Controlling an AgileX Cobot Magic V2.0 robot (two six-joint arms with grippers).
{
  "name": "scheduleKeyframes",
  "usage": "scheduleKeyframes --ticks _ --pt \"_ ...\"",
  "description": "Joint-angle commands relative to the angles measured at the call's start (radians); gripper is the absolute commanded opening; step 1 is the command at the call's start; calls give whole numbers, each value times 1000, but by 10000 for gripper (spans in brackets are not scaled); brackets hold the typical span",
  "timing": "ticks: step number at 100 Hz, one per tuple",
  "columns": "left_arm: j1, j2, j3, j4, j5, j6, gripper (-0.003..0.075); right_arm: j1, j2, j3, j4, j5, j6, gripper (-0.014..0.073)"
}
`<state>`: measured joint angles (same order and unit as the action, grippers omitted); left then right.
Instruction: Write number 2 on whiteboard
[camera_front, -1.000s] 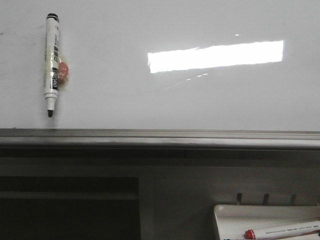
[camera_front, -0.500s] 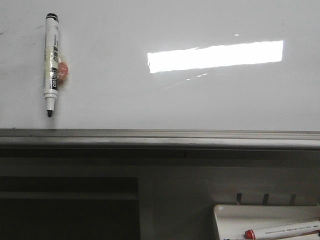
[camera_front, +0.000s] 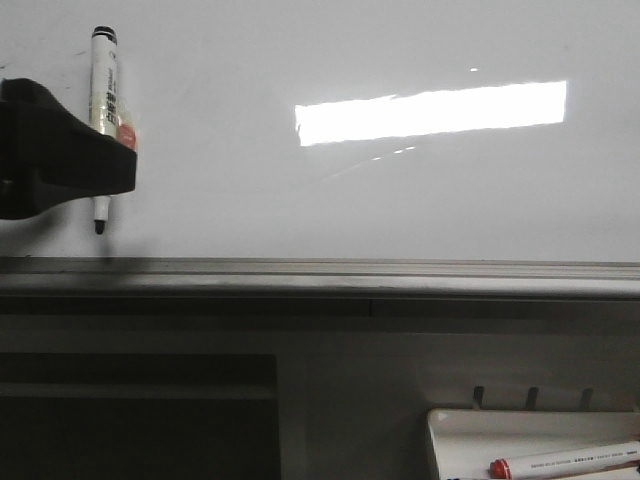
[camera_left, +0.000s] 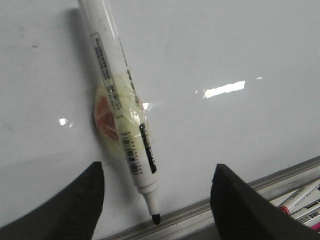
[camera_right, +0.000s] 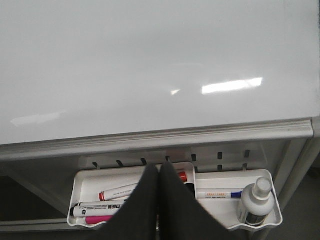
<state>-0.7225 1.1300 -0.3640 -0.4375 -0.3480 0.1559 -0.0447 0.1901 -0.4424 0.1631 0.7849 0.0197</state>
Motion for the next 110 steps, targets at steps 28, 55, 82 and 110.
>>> scheduleKeyframes --ticks 28,55,82,110 --pt "-9 95 -74 -72 -119 -5 412 0 26 -24 7 -101 -9 -50" --pt "-9 121 -74 -97 -97 -5 109 0 26 -24 7 -97 -9 -50" --pt "-9 96 -74 84 -9 -5 -20 61 26 -24 127 -56 -132 -50" --pt "-9 -78 -74 534 136 -5 -20 337 136 -24 413 -147 -519 -29"
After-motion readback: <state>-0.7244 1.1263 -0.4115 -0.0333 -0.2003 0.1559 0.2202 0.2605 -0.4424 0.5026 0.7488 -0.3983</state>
